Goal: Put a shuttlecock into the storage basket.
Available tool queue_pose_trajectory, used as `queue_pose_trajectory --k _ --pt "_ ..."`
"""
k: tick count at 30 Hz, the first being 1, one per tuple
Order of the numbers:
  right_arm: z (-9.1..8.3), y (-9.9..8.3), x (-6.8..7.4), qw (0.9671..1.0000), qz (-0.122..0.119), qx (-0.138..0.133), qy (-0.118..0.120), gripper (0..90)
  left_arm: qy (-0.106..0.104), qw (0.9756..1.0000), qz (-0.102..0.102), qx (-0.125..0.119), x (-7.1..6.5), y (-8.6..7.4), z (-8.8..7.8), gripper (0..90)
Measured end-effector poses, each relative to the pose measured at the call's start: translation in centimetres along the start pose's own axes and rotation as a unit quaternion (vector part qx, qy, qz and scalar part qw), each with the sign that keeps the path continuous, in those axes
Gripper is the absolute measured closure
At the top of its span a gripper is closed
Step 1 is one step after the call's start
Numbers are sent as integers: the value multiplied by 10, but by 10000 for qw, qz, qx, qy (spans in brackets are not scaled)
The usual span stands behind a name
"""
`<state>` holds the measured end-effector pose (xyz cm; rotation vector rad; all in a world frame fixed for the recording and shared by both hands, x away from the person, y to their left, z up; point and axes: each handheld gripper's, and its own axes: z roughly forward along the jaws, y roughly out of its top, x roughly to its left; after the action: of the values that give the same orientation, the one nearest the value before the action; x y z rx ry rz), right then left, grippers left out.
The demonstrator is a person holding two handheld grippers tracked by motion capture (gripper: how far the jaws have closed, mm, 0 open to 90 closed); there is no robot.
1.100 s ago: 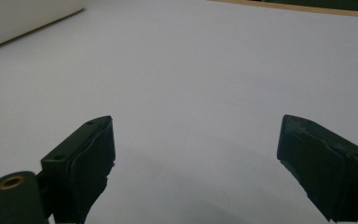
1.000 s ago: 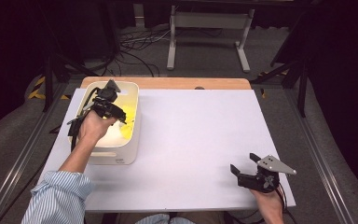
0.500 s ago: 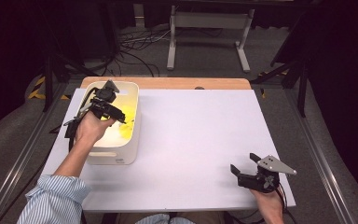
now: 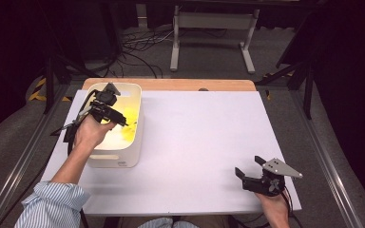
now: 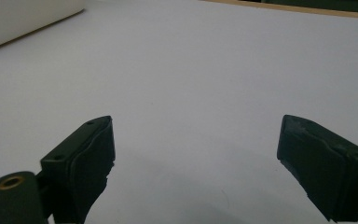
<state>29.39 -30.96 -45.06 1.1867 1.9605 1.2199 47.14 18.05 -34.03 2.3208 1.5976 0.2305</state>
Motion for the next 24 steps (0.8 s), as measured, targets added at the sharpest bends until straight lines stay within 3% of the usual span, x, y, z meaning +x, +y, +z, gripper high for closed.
queue_pose_trajectory --k 24 --pt "0 0 0 10000 26 -4 -18 116 12 10000 57 -52 2 -13 -15 373"
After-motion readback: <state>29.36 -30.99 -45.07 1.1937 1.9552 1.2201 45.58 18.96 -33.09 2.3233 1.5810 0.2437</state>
